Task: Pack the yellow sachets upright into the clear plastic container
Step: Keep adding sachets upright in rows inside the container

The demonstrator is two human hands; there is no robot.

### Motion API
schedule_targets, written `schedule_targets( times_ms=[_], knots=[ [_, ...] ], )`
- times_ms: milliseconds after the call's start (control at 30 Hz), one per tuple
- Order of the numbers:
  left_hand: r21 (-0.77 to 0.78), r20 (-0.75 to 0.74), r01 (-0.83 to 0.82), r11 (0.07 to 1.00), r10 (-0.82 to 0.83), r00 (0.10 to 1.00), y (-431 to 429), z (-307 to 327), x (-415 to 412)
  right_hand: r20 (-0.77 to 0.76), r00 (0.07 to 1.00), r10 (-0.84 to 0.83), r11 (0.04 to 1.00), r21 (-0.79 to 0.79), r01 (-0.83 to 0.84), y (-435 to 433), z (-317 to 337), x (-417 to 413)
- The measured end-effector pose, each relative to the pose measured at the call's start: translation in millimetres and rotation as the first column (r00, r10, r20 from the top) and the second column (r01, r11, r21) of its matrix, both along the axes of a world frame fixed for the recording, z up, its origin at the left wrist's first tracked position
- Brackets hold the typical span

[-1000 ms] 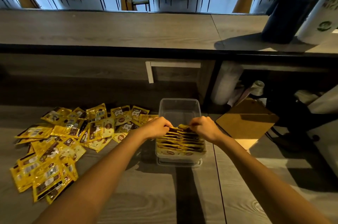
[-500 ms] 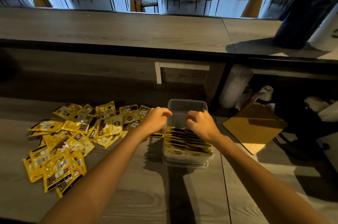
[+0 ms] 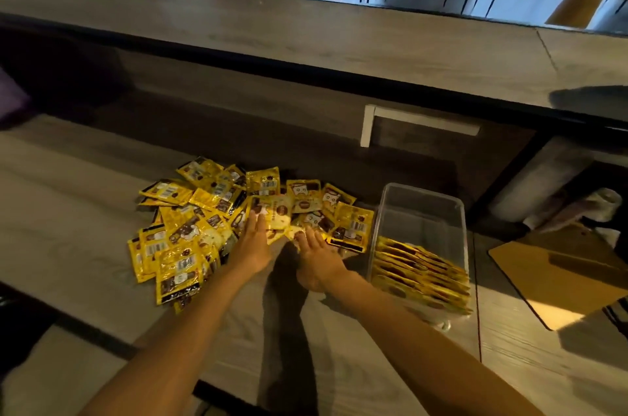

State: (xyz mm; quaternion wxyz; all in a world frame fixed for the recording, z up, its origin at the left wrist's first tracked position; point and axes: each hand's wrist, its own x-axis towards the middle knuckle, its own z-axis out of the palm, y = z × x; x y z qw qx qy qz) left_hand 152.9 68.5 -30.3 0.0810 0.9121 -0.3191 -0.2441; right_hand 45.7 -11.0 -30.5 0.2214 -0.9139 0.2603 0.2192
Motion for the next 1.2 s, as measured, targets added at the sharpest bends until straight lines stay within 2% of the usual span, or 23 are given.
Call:
schedule_targets(
  times_ms=[167,300,367,500,600,667,733,800,833,967,1033,1133,1200],
  knots=[
    [0.125,0.059,0.189,0.974,-0.198,0.978,-1,-12,15,-0.155,0.984,0.088,0.989,-0.102,-0.105,-8,-17,-1],
    [0.172,0.110,0.182,0.968,-0.202,0.973,5,-22,1,-0.131,0.970,0.203,0.910,-0.342,-0.237,-2,-21,-16],
    [0.199,0.199,0.160,0.967,-0.200,0.959,10,-24,-13,-0.114,0.959,0.259,0.882,-0.376,-0.283,5,-19,-21],
    [0.263,0.326,0.189,0.946,-0.271,0.906,19,-26,-35,-0.113,0.945,0.306,0.896,-0.302,-0.326,16,-14,-24],
    [0.182,0.354,0.180,0.967,-0.235,0.905,24,-27,-30,0.030,0.981,0.191,0.971,-0.155,-0.185,11,-9,-23],
    [0.085,0.332,0.133,0.987,-0.154,0.931,26,-27,-22,0.060,0.991,0.124,0.985,-0.130,-0.115,2,-11,-19],
    [0.024,0.230,0.111,0.994,-0.114,0.966,26,-28,-16,0.018,0.997,0.080,0.992,-0.102,-0.077,-5,-12,-15],
    [0.021,0.091,0.108,0.994,-0.109,0.990,25,-29,-12,-0.007,0.999,0.048,0.996,-0.072,-0.049,-7,-10,-11],
    [0.033,0.066,0.111,0.993,-0.113,0.991,25,-29,-11,-0.007,0.999,0.043,0.995,-0.085,-0.043,-7,-9,-9],
    [0.055,0.103,0.073,0.996,-0.079,0.992,27,-25,-9,0.017,0.999,-0.036,0.986,-0.164,0.038,-4,-4,-13],
    [0.024,0.047,0.000,1.000,-0.001,0.999,27,-22,-7,0.020,0.999,-0.046,0.985,-0.167,0.049,-3,-1,-16],
    [-0.146,-0.068,-0.143,0.979,0.134,0.989,26,-16,-3,0.156,0.980,-0.122,0.983,-0.117,0.141,-4,8,-19],
    [-0.231,-0.071,-0.211,0.950,0.200,0.977,22,-4,-3,0.261,0.941,-0.214,0.973,-0.031,0.230,-7,17,-18]
  ],
)
